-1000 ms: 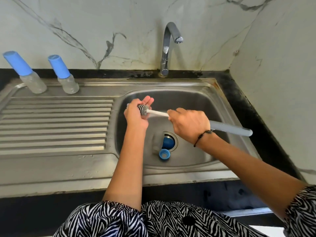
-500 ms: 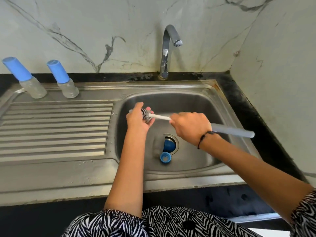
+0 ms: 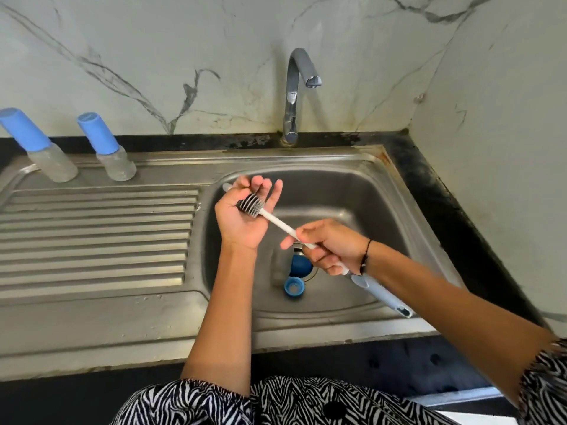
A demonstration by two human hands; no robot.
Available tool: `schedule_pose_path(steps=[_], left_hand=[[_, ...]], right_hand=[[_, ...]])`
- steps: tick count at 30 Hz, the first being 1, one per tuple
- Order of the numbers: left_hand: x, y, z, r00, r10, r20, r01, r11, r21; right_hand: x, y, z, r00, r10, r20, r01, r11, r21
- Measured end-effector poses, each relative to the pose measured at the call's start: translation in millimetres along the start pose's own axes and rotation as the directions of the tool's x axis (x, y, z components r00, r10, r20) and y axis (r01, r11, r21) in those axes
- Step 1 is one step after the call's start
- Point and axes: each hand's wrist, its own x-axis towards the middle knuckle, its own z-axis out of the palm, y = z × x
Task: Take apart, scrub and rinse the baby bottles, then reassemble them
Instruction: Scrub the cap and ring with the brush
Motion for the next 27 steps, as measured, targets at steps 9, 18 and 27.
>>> schedule_pose_path(steps=[9,18,27], left_hand=[[24,-15,-22,0.831,0.137,-0.539,0.123,0.9,0.418],[8,-3,-12,0.988,0.148,-0.042,-0.138,0.972,0.188],[8,-2,-22,0.967,0.251,-0.044,-0.231,0.937,0.262]], right_hand=[[-2,11,22,0.851,-0.494,-0.177,-0.159,0.08,-0.984],[-1,3,-8,0.994,0.055,0.095,-0.06,0.997,0.056],[3,8,-11,0.953,0.168,0.25,-0.195,0.977,0.087]])
